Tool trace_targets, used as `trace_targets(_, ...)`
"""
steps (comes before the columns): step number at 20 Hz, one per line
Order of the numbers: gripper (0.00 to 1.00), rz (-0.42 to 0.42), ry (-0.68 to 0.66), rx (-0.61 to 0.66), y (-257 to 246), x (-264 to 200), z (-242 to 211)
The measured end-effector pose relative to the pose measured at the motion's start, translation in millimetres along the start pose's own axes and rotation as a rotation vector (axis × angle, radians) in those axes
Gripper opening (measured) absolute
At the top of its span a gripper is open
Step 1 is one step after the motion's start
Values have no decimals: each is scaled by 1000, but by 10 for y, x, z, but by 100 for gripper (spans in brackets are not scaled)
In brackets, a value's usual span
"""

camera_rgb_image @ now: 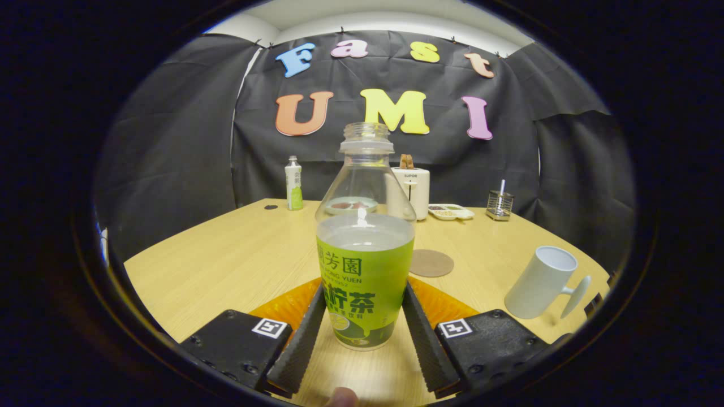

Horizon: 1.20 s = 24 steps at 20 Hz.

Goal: Take the bottle from table, then pour the juice into the cup, finally place the bottle on the coaster

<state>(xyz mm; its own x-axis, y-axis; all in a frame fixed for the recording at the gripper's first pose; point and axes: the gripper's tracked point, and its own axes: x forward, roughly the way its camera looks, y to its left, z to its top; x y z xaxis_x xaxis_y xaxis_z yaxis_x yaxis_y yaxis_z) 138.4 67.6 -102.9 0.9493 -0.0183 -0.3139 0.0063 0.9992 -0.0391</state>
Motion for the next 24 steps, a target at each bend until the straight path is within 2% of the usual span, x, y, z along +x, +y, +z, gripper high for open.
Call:
trace_targets(8, 80, 51, -40, 172, -91, -190, 232)
trace_targets(13, 79, 96, -66, 357, -178, -235, 406)
trace_targets(19, 79, 194, -60, 567, -204, -148, 536)
trace_targets(24, 78, 252, -70, 790, -308, -138, 606)
